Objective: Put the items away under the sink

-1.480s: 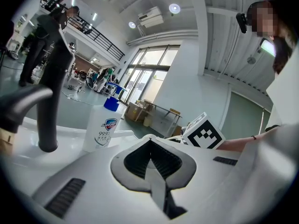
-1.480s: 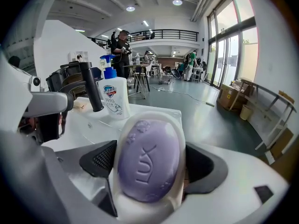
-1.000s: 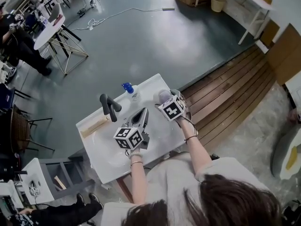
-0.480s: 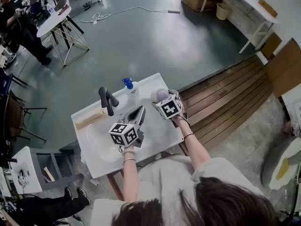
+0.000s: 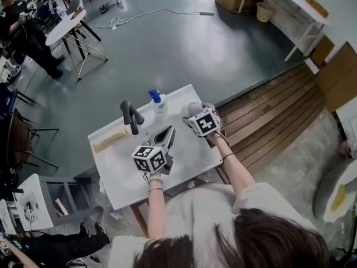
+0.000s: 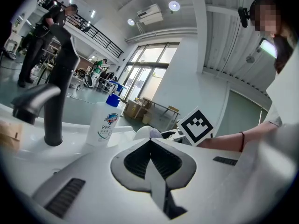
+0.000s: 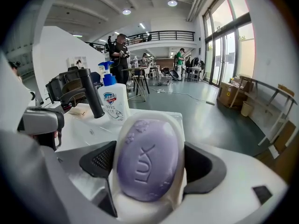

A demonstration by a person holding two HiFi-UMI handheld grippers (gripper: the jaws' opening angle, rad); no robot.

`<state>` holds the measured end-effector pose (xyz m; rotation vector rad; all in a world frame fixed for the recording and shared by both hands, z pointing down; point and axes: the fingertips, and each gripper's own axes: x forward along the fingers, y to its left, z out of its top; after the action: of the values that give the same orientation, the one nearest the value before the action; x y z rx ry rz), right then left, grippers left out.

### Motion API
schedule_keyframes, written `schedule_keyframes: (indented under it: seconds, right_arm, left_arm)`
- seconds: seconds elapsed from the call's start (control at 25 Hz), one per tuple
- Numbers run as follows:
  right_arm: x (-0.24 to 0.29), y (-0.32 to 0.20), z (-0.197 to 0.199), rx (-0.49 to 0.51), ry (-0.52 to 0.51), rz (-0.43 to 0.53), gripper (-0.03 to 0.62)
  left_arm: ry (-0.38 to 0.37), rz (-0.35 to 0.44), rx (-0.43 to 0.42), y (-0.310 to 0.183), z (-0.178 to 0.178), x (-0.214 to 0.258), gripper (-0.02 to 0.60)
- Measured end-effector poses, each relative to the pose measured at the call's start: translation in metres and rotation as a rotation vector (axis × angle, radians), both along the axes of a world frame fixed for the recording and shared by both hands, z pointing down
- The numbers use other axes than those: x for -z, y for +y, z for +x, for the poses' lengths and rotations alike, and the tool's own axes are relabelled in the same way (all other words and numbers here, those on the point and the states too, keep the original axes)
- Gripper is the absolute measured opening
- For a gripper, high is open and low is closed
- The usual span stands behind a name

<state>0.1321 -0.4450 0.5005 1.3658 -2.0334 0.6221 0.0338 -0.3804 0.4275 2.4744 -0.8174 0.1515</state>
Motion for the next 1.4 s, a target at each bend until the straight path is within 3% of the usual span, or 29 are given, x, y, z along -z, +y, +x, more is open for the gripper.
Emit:
schedule_keyframes:
  seconds: [0.88,1.4]
  right_arm:
    - [0.042,0.055,-0.005,-0.065,-0.059,0.059,0.43]
    - [0.058,0.088,-0.025,-0.036,-0.093,0.097,0.43]
  left_arm:
    - [0.025,0.003,-0.08,0.054,-0.01,0.005,-0.003]
    - [0.012,0.042,-0.056,0.086,-0.029,0.015,-0.003]
